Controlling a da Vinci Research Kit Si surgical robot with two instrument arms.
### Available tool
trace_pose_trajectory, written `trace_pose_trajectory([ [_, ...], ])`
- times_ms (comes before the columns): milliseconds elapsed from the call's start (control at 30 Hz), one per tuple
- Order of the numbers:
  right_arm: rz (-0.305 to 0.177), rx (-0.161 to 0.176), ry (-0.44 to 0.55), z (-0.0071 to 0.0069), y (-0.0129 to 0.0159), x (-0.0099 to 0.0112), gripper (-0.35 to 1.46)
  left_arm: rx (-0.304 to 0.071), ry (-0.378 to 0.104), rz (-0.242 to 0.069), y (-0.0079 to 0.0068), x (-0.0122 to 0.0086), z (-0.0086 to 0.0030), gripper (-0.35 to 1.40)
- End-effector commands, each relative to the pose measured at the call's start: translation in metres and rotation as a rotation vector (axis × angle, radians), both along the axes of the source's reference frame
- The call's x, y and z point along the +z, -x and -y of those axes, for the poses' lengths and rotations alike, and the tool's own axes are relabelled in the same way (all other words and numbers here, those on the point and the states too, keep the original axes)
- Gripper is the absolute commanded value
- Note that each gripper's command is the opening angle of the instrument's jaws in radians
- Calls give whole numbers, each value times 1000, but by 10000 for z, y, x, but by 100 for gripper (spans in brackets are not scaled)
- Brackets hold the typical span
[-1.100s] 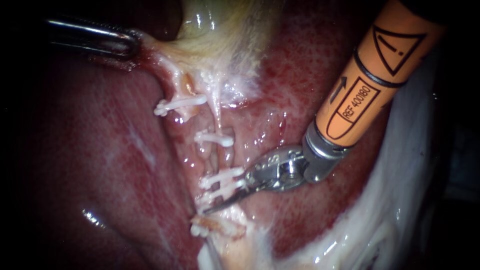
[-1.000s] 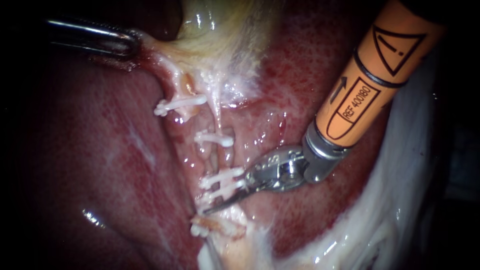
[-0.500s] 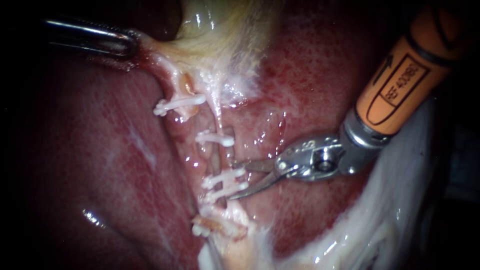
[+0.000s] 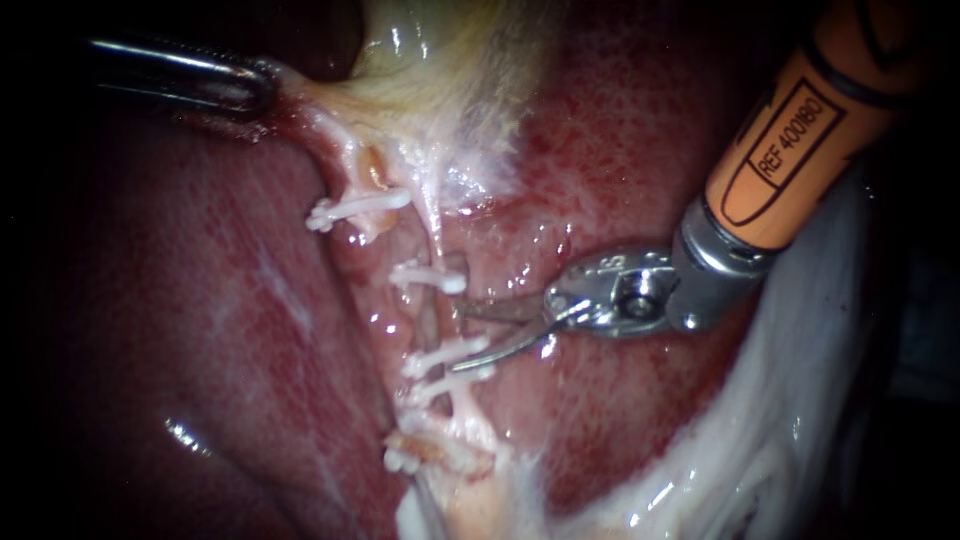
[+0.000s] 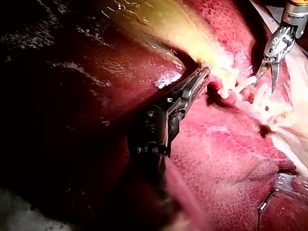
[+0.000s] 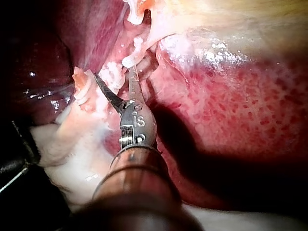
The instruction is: Go to the cutting position right tube
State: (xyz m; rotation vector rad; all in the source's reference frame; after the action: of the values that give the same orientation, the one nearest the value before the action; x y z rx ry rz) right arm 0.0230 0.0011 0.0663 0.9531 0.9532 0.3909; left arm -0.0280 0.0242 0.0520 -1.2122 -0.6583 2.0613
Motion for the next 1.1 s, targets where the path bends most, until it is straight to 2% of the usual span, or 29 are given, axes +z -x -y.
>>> trace_pose_trajectory([
  [33, -9, -1, -16, -1, -3, 0, 145, 0, 0, 0, 0, 0, 0, -35],
  [467, -101, -1, -153, -4, -30, 4, 145, 0, 0, 0, 0, 0, 0, -35],
  [667, -142, -7, -186, 1, -46, 9, 145, 0, 0, 0, 1, 0, 0, -35],
  [933, -195, 16, -225, 3, -65, 11, 143, 0, 0, 0, 1, 0, 0, -35],
  [1100, -198, 24, -227, 2, -71, 11, 141, 0, 0, 0, 1, 1, 0, -35],
])
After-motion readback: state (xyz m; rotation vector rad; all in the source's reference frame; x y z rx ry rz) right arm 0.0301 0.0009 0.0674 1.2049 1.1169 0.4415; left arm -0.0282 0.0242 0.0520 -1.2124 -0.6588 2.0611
